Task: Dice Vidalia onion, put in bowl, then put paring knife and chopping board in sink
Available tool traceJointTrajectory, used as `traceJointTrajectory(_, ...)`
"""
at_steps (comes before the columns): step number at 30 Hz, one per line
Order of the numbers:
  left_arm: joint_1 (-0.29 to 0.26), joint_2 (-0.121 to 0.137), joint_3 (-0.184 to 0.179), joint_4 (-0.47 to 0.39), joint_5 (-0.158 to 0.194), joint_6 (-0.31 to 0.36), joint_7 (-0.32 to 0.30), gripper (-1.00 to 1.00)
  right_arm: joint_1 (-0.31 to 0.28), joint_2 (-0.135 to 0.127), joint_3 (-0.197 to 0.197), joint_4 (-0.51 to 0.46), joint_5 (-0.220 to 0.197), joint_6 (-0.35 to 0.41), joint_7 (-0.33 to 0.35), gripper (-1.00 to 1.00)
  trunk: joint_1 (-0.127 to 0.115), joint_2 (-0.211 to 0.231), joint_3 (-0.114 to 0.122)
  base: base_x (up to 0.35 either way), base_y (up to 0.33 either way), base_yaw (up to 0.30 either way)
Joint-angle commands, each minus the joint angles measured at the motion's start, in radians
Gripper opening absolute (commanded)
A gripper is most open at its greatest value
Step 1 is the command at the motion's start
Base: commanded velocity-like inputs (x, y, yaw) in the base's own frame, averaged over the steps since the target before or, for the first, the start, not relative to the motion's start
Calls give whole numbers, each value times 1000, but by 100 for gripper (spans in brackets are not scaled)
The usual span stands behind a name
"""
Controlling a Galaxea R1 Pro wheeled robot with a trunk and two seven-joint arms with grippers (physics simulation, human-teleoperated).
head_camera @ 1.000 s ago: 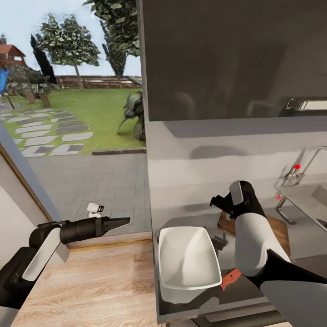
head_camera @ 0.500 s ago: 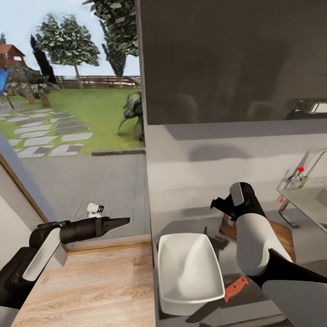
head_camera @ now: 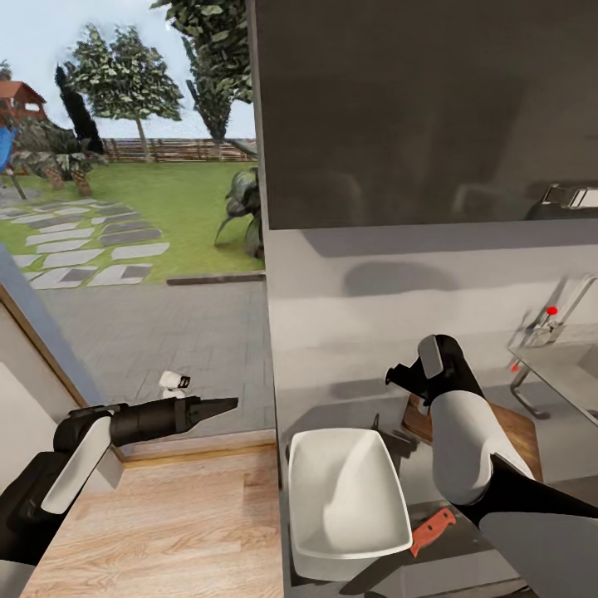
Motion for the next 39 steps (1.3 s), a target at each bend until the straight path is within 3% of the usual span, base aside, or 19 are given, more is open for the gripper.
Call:
traceJointTrajectory(1, -1, 1, -1, 0, 5, 5, 0, 100, -1, 1, -4, -1, -5, 1, -7, 100, 1, -2, -2, 0, 0, 0)
traceJointTrajectory(11, -1, 1, -1, 1, 5, 0, 1, 100, -1, -13, -4, -1, 0, 1, -6, 100, 1, -2, -2, 58, -49, 0)
traceJointTrajectory(36, -1, 1, -1, 2, 5, 5, 0, 100, -1, -14, -3, 9, -3, 1, -7, 100, 1, -2, -2, 16, -13, 0)
traceJointTrajectory(39, -1, 2, -1, 2, 4, 5, 0, 100, -1, -27, -4, 48, -2, 1, -6, 100, 1, -2, -2, 2, -1, 0)
